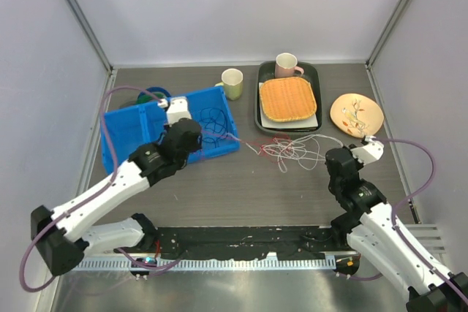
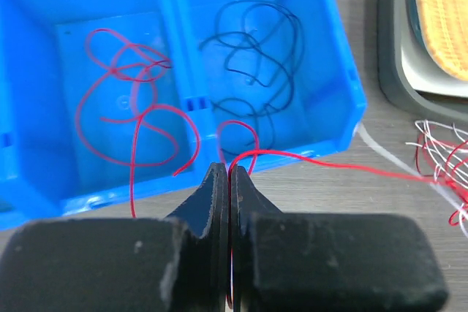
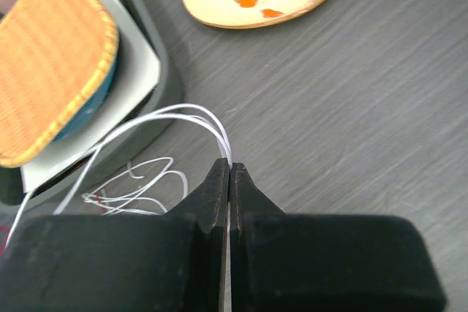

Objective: Untangle the cables

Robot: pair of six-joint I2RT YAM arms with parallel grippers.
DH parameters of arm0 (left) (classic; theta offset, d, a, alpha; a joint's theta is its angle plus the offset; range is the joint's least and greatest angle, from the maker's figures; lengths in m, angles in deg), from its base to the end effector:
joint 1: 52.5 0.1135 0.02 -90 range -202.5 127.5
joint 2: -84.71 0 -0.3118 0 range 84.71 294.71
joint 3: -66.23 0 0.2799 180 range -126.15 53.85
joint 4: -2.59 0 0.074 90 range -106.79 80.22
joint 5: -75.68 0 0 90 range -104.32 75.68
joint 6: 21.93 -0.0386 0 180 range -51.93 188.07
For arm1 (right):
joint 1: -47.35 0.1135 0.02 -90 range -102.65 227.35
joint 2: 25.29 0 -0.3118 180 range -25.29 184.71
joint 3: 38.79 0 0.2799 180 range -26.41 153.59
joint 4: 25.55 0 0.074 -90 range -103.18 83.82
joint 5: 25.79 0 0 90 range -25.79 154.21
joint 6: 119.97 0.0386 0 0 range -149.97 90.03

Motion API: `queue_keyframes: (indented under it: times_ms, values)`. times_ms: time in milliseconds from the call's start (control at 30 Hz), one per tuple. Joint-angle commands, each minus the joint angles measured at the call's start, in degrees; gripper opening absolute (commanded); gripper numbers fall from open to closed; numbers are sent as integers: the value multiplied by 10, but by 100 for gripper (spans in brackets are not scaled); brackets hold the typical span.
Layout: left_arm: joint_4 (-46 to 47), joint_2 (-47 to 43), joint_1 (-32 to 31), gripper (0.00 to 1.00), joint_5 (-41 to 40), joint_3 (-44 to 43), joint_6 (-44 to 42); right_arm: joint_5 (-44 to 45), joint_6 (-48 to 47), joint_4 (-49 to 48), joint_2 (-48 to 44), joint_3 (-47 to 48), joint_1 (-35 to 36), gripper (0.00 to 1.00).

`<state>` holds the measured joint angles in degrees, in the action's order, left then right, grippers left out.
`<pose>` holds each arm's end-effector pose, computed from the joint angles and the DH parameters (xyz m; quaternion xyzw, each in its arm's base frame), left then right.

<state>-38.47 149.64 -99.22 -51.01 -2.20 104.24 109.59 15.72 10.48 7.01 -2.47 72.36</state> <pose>0.1885 -0.1665 0.3490 -0.0602 0.8607 -0.0659 0.5012 0.1216 0.0264 0.2461 0.3288 0.7603 -0.0164 0.5600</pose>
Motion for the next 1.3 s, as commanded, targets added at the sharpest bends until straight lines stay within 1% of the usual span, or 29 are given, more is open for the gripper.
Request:
queue_keyframes:
  times_ms: [0,133,200,233,267,333,500,600,633,700,733,767,833,867,900,933,967,1000,1033,1067,1100,1133,1167,1200,1233,1267]
  values:
    - [-61,-108,28,0,-74,16,64,95,77,71,25,37,-2,1]
    - [-87,-185,38,0,-100,22,78,129,118,109,20,44,-3,1]
    - [-95,-204,39,0,-116,18,83,154,145,140,6,50,-3,1]
    - [-115,-216,40,0,-129,14,88,163,156,153,-1,51,-4,1]
    - [-130,-221,40,0,-151,1,105,172,168,168,-16,57,-4,1]
    - [-165,-230,40,0,-170,-15,114,192,194,200,-35,61,-4,1]
    - [-187,-255,40,0,-194,-45,117,220,228,253,-95,68,-4,1]
    - [-183,-277,40,0,-178,-43,115,223,230,260,-114,71,-4,1]
    - [-160,-283,40,0,-134,-38,93,218,227,257,-125,72,-4,1]
    - [-112,-299,40,0,-54,-6,54,192,132,189,-136,68,-4,1]
    - [-65,-301,40,0,35,7,22,136,92,152,-148,64,-4,1]
    - [-41,-301,40,0,85,31,9,99,-3,68,-154,46,-4,1]
    - [4,-287,40,0,160,45,-7,-15,-100,-26,-159,22,-4,11]
    - [10,-279,40,0,215,49,-16,-131,-126,-93,-151,4,-4,15]
    - [15,-262,39,0,228,50,-18,-186,-167,-121,-141,-2,-4,25]
    - [17,-256,39,0,238,48,-20,-235,-182,-144,-127,-4,-5,32]
    - [17,-249,39,0,241,46,-21,-315,-188,-165,-93,0,-4,38]
    - [17,-243,39,0,243,45,-20,-346,-206,-171,-70,4,-4,51]
    - [18,-238,40,0,248,45,-20,-371,-212,-174,-51,14,-3,57]
    - [21,-237,40,0,259,49,-19,-389,-215,-173,-7,19,-3,66]
    - [29,-237,39,0,266,52,-20,-431,-222,-174,13,22,-3,68]
    - [34,-238,40,0,273,55,-21,-447,-228,-175,35,32,-3,71]
    - [38,-239,40,0,280,61,-22,-483,-232,-179,58,36,-1,72]
    - [42,-241,39,0,290,63,-24,-528,-235,-184,98,38,2,73]
    - [44,-244,40,0,296,65,-26,-549,-245,-189,120,44,8,73]
    - [46,-247,39,0,298,67,-26,-568,-249,-205,138,46,31,73]
